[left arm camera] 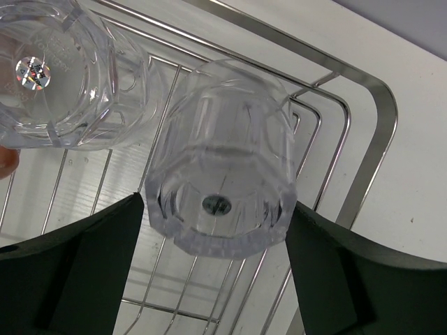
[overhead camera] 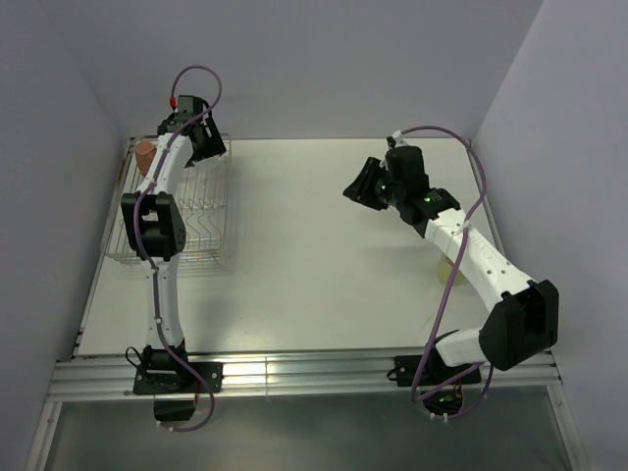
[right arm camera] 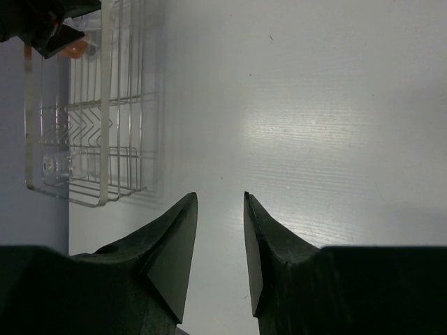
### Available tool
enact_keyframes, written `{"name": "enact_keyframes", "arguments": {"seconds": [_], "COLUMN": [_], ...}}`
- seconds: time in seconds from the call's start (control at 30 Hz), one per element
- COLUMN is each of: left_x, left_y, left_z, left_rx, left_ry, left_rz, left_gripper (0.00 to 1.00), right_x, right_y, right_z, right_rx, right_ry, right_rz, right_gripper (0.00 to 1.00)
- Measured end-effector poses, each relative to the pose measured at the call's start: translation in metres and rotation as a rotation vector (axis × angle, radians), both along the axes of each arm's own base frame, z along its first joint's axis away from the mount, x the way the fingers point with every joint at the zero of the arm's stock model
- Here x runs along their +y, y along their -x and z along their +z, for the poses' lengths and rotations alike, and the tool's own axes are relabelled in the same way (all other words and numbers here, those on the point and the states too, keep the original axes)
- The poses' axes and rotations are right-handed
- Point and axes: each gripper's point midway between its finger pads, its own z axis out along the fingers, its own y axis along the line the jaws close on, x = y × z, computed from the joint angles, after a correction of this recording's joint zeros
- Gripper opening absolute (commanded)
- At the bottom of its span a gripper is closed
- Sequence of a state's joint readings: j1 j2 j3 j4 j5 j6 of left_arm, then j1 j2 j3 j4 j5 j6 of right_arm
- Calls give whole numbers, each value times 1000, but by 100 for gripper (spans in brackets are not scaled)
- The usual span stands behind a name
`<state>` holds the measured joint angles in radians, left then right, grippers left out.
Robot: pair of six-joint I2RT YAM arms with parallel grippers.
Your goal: Load the cups into the dish rack
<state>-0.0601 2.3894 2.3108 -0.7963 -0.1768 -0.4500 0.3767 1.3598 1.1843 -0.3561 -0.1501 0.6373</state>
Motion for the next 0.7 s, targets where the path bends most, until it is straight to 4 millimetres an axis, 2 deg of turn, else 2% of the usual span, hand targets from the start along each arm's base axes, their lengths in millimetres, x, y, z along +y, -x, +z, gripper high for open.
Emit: {"name": "enact_keyframes", "arguments": {"seconds": [0.47,0.7], "left_x": [-2,-4], "left_y": [-1,-2], "left_z": [-8,-5], "left_rx": [3,-8], "left_ry": [6,17], "left_rz": [-6,-15], "left_gripper": [88,89], "right_x": [0,-3], "right_y": [0,2], "right_z": [-1,-4], "right_rx": [2,13], "right_ry": [4,20], "right_rz": [1,-8], "right_gripper": [40,41]}}
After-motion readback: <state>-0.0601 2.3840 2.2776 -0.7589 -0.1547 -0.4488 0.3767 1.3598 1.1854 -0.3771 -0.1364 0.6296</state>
